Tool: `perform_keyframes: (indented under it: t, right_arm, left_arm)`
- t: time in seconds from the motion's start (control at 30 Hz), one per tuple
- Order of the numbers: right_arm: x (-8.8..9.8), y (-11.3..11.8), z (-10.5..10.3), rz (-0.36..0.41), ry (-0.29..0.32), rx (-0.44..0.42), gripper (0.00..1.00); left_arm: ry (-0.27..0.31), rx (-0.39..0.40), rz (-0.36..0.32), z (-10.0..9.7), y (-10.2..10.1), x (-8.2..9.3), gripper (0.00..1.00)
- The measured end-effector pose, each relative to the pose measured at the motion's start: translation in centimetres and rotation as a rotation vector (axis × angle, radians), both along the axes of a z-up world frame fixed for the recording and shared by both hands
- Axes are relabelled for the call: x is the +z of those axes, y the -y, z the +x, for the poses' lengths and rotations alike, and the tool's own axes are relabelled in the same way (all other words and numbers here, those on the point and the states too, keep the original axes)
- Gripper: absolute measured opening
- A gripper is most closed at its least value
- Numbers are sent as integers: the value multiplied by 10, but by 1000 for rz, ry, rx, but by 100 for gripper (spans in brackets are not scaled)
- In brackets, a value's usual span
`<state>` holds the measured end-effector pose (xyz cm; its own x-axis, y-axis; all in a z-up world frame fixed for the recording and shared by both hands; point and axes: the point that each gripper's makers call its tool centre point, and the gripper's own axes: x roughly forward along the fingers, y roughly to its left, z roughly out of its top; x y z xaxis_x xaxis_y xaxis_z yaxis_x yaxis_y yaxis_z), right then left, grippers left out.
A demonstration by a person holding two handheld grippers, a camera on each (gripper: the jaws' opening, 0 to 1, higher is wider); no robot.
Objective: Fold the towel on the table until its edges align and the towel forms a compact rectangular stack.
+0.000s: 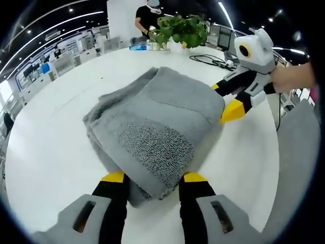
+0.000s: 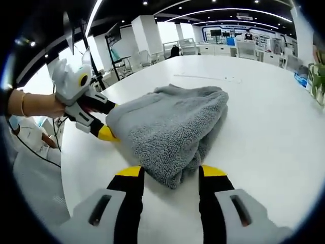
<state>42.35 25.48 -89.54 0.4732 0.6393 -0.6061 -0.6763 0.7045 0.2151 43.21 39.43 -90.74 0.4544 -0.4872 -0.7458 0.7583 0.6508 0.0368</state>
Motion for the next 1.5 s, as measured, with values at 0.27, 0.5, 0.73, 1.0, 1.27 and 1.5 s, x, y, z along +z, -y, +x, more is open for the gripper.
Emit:
perform_keyframes:
  t: [0.27, 0.5, 0.73, 1.0, 1.27, 1.5]
  right_arm:
    - [19, 6, -12, 33, 19, -26, 43]
    - [29, 16, -28, 32, 27, -50, 49]
    - [37, 27, -51, 34, 27, -62, 51]
    - [41, 33, -78, 46, 25, -70, 52]
    - [45, 43, -108, 27, 27, -47, 52]
    - [49, 44, -122, 50, 29, -74, 52]
  left_arm:
    - [10, 148, -122, -11, -6, 25, 44]
    - [51, 166, -85, -27, -18, 37, 50]
    - [81, 207, -125, -47, -26, 52, 55]
    - [62, 242, -156, -76, -26, 46, 60]
    - [86, 294, -155, -97, -29, 48, 77]
    - [103, 323, -210, -111, -24, 52, 84]
